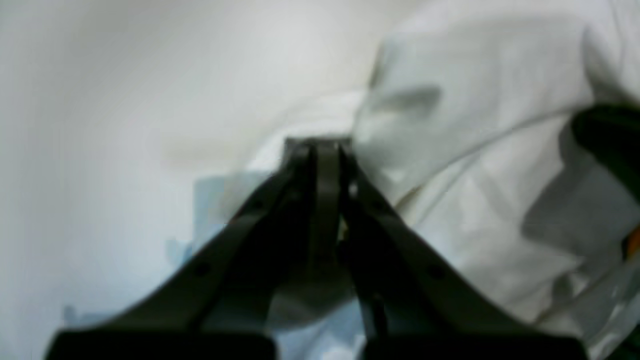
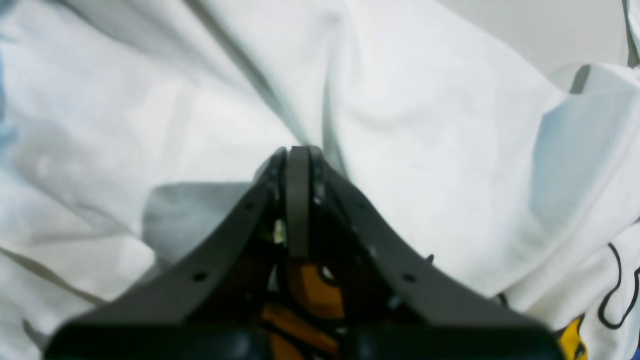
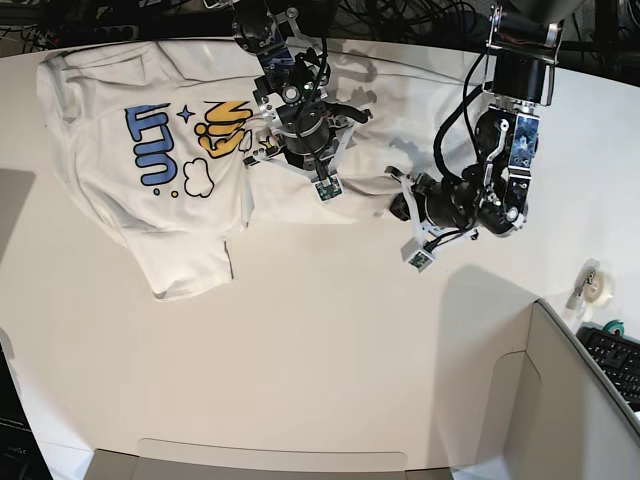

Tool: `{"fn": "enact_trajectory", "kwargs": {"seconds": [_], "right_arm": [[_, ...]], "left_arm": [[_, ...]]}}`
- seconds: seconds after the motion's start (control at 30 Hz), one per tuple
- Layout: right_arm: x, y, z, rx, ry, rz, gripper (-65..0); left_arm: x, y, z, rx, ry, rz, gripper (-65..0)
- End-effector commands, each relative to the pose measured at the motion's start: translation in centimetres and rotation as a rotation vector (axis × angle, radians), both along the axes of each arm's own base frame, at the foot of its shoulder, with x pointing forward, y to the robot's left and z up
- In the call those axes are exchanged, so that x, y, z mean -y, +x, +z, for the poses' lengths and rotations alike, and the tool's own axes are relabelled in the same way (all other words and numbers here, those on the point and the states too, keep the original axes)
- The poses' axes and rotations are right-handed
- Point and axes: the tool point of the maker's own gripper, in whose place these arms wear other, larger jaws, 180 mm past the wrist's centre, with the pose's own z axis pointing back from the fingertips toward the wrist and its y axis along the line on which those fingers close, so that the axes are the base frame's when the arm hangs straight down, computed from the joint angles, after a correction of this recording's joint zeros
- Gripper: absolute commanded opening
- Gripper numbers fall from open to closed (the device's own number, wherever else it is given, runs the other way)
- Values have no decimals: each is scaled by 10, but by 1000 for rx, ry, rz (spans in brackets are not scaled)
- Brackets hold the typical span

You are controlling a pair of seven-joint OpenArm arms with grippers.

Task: Layout the t-shirt on the table in an organized manner, then fold the t-shirt properly
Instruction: 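Release the shirt with the left gripper and pull it back outward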

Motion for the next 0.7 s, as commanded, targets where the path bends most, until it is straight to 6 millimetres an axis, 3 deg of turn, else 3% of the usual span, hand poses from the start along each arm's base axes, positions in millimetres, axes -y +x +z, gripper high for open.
{"fn": "enact_trajectory", "kwargs": {"seconds": [0.0, 0.1, 0.3, 0.43, 0.67], "right_arm": [[2, -23, -17, -120, -23, 9, -650], [2, -23, -17, -120, -23, 9, -650], [2, -23, -17, -120, -23, 9, -650], [2, -24, -18, -121, -23, 9, -650], [2, -23, -18, -120, -23, 9, -650]], "left_arm": [[-2, 4, 2, 6, 18, -10, -630], [1, 4, -3, 2, 7, -12, -630], [-21, 10, -11, 31, 125, 6, -632], [-47, 24, -2, 49, 131, 153, -633], [-76, 36, 7, 84, 155, 276, -633]]}}
